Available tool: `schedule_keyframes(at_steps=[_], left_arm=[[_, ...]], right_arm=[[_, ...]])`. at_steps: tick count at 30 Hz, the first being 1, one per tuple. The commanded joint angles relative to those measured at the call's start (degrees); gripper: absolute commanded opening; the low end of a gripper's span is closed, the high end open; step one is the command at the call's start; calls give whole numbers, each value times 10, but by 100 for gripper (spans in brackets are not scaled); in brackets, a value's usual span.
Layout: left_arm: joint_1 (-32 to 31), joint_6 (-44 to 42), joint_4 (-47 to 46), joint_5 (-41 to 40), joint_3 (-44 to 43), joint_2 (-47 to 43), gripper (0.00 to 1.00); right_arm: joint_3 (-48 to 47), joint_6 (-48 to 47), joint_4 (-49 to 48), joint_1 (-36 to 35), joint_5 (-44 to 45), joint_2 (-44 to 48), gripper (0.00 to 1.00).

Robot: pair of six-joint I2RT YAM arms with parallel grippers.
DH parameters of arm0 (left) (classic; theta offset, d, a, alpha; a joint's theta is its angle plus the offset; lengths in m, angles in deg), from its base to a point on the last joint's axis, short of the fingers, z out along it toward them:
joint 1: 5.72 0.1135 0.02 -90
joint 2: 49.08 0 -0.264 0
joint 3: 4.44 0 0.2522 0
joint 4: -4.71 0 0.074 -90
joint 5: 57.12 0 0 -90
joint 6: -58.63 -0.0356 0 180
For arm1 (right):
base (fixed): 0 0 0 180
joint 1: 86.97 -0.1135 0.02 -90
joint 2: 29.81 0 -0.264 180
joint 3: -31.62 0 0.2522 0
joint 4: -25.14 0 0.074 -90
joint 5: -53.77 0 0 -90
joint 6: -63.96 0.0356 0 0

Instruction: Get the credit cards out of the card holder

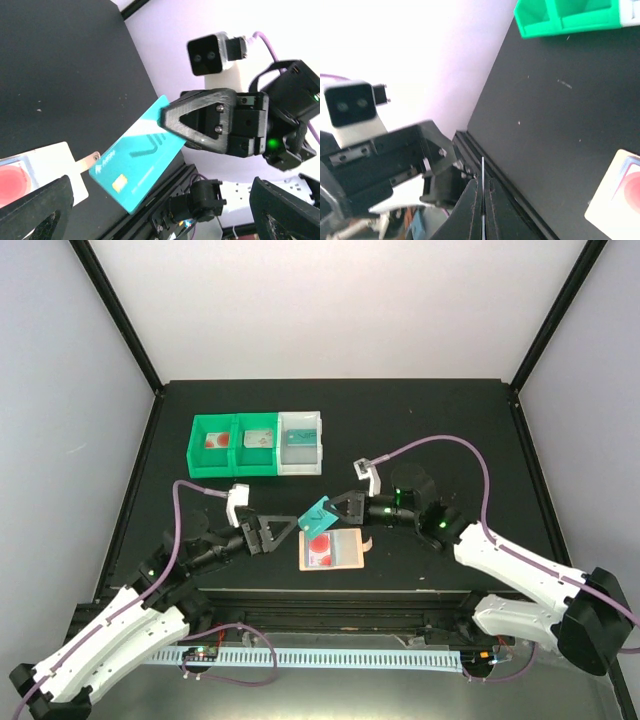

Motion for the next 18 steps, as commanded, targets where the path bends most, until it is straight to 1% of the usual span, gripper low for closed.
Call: schedule_keyframes(at_steps=[1,3,5,8,11,15,18], left_arm=[[3,64,-38,-48,24,-18,97],[3,87,-69,-43,41,-19,96],[3,103,-96,-33,50,-16,91],[2,122,-129,-13,54,-5,84],[3,154,-171,8,63,15,79],[3,198,-253,24,83,39,67],[3,229,-311,24,97,57,58]], right_arm=[[26,132,-110,2,94,24,1],[34,165,-132,1,118,30,1],[40,189,-150,-3,138,31,1],[34,206,-148,-11,168,33,1],[44,237,-164,-16,200,42,1],[42,255,-165,-25,222,42,1],[41,264,-174,-33,221,34,1]])
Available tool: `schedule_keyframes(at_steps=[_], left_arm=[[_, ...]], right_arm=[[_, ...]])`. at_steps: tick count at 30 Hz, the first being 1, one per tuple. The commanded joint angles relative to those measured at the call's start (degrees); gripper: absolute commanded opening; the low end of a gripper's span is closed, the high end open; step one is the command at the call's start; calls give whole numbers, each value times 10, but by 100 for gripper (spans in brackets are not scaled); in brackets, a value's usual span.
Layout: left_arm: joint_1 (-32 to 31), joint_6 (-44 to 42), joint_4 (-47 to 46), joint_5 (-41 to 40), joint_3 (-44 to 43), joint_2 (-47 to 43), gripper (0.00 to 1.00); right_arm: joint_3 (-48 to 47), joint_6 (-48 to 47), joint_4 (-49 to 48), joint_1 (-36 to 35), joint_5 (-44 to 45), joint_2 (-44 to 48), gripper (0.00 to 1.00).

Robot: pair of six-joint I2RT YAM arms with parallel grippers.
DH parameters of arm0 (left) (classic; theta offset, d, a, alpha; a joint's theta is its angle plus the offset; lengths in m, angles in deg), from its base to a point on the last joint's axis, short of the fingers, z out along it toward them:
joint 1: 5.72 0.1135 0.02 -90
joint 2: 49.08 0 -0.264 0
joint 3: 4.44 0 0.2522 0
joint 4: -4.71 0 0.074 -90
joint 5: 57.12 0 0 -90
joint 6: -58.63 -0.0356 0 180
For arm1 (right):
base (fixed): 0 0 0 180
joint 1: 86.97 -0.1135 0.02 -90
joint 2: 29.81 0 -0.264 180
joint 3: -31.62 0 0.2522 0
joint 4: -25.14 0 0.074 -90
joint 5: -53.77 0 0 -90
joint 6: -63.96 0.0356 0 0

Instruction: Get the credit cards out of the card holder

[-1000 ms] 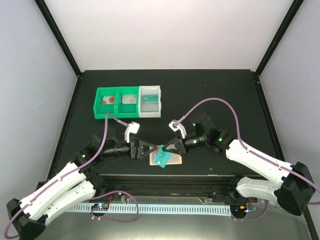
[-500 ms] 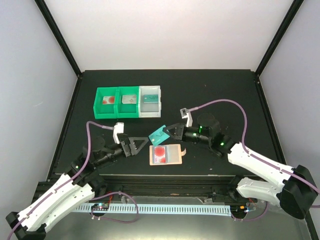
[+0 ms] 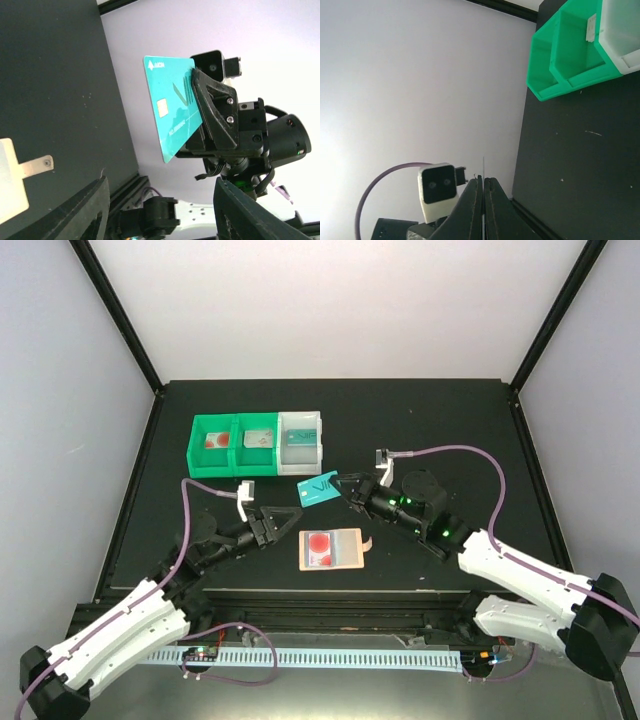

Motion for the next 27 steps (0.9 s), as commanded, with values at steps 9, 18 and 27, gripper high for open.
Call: schedule_keyframes(at_steps=[9,18,27], left_arm=[[3,76,-158,7,16,37,34],[3,73,-157,4,17,41,16],[3,58,-133,-4,18,34,2]], right_arm=[[6,31,-34,-20,35,-4,1],[6,33,-41,-21,22,-15,1],[14,33,-38,-22,25,-12,1]])
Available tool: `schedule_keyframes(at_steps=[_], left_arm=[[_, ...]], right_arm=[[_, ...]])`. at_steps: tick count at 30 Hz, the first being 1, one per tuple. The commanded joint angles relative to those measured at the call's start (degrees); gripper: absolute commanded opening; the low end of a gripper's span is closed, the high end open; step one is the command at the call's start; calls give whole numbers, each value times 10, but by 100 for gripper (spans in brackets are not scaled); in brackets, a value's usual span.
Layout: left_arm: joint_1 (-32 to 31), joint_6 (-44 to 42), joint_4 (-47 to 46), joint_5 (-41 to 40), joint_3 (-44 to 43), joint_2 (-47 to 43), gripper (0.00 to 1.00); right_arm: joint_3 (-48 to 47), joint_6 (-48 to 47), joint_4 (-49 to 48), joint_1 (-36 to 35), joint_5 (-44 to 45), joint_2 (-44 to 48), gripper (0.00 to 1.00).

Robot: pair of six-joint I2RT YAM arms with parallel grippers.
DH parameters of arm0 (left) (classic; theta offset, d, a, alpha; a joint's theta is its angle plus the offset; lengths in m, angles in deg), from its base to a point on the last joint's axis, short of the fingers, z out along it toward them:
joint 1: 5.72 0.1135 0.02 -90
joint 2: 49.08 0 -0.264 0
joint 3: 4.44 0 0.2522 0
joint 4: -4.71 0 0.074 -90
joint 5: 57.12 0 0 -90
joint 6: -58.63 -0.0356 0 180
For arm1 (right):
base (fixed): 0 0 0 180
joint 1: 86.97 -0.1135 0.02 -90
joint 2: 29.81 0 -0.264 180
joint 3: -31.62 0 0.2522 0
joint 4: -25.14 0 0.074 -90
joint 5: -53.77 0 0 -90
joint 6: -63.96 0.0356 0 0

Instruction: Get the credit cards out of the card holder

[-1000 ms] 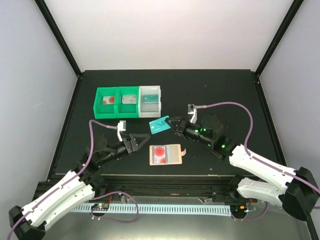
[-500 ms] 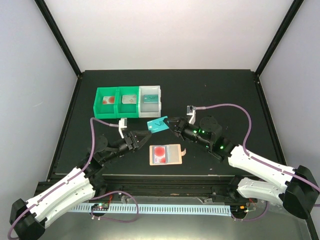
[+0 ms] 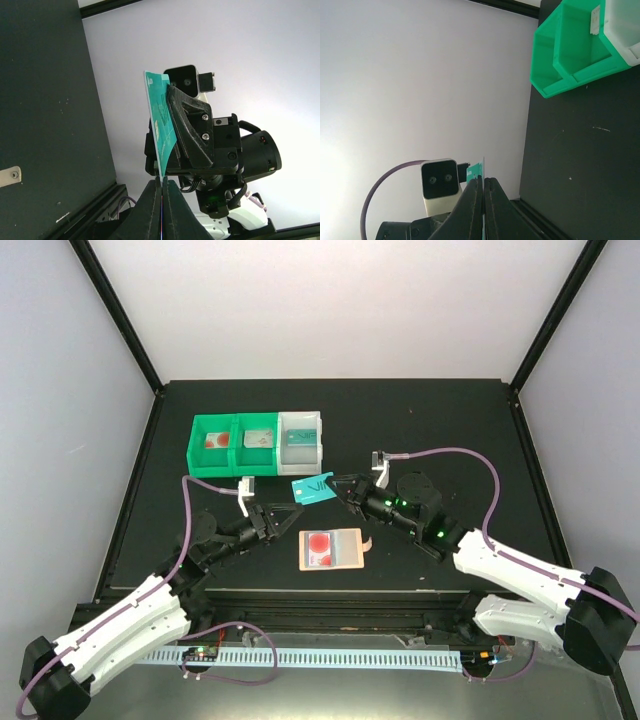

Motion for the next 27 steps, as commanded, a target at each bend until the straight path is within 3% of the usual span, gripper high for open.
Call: schedule_keyframes(at_steps=[1,7,13,18,23,27], left_arm=[[3,-12,-2,-8,-5,-9,2],[3,-34,27,-13,-8,-20,2],[7,-66,79,-13,-21,-31,1],[12,-105,150,-13,-49,-38,2],[22,-154,223,-10,-89,-31,1],[38,-192,267,-9,-119,-13,2]], right_arm=[[8,-3,-4,-4,10,8,1],[14,-9,-2,-4,9,8,3],[21,-51,29,-4,12,28,31],[31,-98,100,-4,32,76,72],[33,-172,159,-4,34,128,99],[17,-217,219,-4,27,145,100]])
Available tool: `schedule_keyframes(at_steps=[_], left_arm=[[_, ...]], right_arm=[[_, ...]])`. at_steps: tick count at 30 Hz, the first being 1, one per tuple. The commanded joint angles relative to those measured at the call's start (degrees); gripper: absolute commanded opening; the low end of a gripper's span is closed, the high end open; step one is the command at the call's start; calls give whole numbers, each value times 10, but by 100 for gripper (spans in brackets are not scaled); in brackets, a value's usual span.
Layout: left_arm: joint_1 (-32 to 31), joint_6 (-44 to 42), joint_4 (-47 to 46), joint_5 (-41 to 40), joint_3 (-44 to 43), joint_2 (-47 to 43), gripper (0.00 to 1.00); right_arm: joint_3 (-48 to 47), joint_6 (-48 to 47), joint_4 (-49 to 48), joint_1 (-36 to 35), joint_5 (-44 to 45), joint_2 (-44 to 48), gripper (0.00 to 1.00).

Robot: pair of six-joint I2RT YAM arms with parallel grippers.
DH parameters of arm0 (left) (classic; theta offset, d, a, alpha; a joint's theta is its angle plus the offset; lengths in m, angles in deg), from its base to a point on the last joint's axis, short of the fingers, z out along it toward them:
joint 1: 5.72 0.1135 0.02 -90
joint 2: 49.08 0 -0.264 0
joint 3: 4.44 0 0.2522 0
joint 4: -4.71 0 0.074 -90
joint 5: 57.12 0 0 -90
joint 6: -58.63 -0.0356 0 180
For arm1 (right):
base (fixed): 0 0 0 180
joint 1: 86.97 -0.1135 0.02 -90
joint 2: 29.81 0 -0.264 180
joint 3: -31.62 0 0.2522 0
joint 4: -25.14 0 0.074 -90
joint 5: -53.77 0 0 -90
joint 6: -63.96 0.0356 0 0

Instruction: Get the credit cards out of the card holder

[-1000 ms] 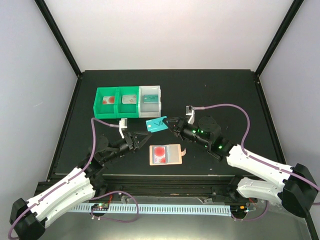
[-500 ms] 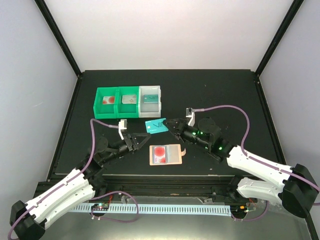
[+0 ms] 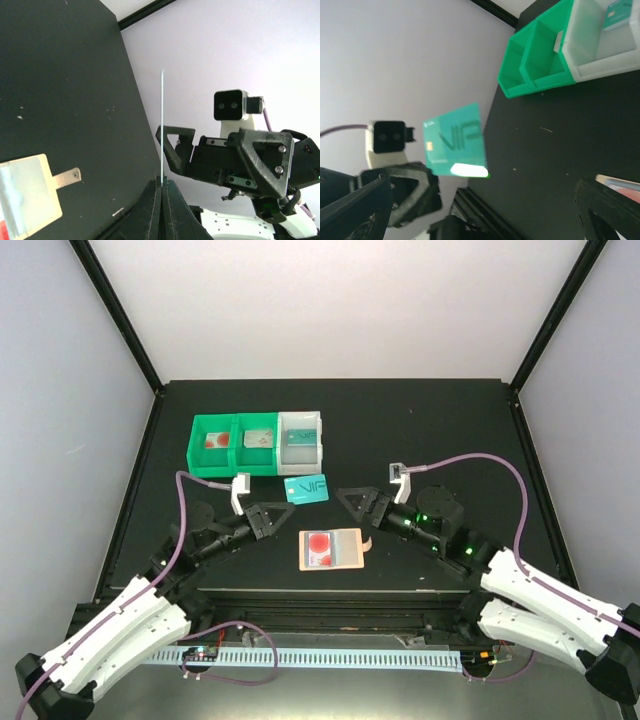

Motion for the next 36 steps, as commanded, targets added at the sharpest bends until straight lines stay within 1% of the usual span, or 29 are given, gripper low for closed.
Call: schedule_keyframes(at_steps=[1,6,10,13,17,22,27,30,36], left_arm=[[23,-67,74,1,-51,18,2],[73,-107,96,32,-78,60,1],[107,-139,103,44,-84,101,1],[129,-167,125,49,-104,142,1],[152,-211,160,36,-150,206,2],[177,-251,181,24,-212,299,2],[191,-294,217,16,-294,406,2],[196,-307,216,9,-332,466,2],[209,-318,206,2,-389,560,2]], right_arm=[[-13,-74,81,-1,7,20,100],[4,-89,85,-1,5,42,100],[8,-105,98,0,9,50,100],[9,-115,108,-1,10,56,100],[13,-125,112,-1,11,65,100],[21,-128,108,-1,8,68,100],[23,-132,111,-1,9,70,100],[24,-137,117,-1,15,76,100],[22,-140,127,-1,22,82,100]])
